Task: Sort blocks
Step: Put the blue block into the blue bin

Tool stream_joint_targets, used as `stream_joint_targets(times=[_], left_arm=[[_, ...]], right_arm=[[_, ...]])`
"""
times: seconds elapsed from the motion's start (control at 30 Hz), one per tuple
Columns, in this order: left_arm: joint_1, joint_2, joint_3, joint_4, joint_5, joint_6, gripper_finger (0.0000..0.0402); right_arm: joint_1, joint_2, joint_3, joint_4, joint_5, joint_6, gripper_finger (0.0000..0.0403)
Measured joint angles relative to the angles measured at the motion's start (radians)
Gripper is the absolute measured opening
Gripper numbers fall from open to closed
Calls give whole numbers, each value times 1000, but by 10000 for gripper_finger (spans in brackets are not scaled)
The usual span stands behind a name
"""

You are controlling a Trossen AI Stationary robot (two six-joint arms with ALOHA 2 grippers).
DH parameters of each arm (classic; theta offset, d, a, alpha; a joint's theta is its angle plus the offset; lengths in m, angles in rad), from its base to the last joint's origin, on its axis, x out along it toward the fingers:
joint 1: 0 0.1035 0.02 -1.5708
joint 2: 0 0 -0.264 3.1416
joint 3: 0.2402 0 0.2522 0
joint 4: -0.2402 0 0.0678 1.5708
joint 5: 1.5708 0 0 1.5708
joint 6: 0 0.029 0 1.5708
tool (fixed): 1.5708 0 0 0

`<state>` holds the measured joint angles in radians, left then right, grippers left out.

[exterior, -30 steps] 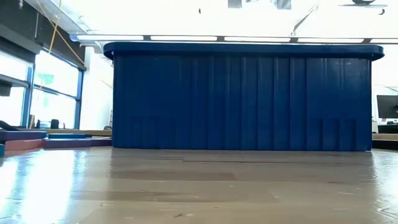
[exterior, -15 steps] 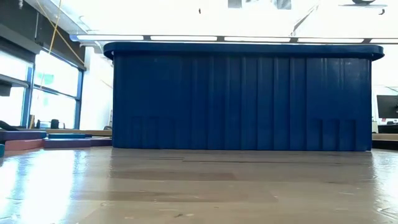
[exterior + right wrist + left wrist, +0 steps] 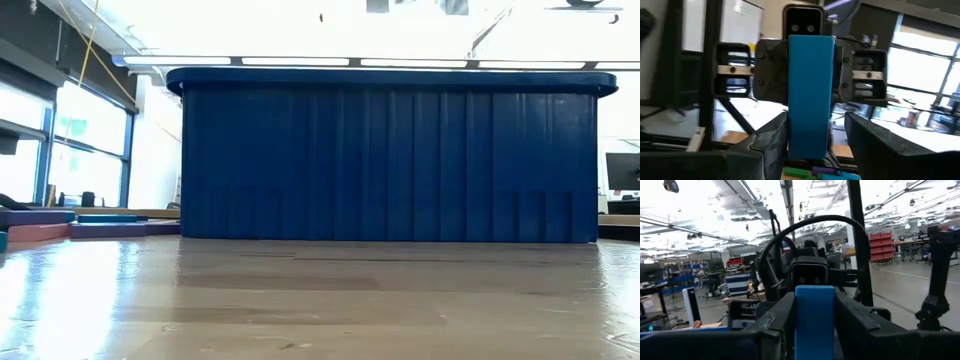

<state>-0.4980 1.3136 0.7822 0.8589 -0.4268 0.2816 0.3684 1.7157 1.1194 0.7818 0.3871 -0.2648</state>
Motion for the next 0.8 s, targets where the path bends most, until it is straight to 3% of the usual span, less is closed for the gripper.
stream_joint_targets(times=[0.13,0.3,0.6,0.8], left_arm=[[-1,0,0,-1,1,-2,111],[0,0,0,-6,-4,-12,111],[0,-1,0,-23,-30,-16,117],[-3,-63,0,-131,-115,-29,163]], right_arm=[[-12,0,0,0,-75,24,167],[-16,0,0,0,-76,32,96],[-13,-2,0,-17,-14,29,97],[-3,-62,0,-124,86,39,97]])
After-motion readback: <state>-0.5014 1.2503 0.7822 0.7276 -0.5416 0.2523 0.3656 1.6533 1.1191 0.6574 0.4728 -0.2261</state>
